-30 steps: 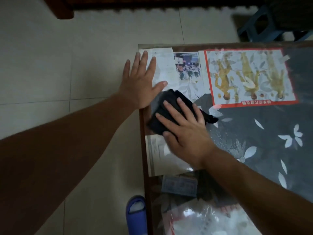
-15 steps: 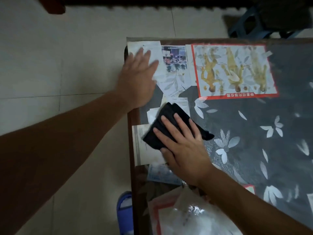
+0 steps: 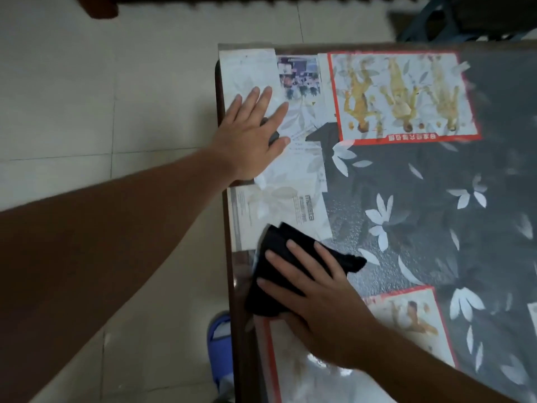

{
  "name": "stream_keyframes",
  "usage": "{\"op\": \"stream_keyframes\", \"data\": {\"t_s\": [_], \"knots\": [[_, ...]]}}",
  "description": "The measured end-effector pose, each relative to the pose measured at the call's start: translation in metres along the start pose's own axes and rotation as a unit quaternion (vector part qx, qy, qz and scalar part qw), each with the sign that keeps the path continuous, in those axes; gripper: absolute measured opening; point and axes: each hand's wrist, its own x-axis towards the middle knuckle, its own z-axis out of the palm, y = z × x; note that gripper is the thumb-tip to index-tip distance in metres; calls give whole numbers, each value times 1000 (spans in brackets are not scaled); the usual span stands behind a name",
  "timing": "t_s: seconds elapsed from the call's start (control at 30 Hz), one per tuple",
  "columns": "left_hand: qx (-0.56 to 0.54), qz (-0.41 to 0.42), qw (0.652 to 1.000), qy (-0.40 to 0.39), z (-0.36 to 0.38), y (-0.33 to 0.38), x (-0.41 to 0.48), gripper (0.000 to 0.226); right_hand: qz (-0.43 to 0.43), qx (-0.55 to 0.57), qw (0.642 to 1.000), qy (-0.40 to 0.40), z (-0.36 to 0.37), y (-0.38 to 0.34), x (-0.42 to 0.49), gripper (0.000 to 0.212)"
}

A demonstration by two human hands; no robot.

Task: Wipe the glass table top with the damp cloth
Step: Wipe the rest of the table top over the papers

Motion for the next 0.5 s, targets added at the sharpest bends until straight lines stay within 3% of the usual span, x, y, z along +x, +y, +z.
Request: {"op": "stream_keyframes", "data": {"t_s": [0.1,0.3,0.43,0.5], "knots": [[5,-3,1000,11,1,3,-1,68,0,17,1000,4,1,4,-1,50],[23,-8,994,106,-11,38,-30,52,-5,26,1000,10,1,5,-3,50],[-21,-7,1000,8,-3,54,-65,77,21,22,999,21,5,-10,-11,49],[-33,-32,999,-29,-4,53,-67,82,-9,14,1000,14,17,-29,-40,49]]}}
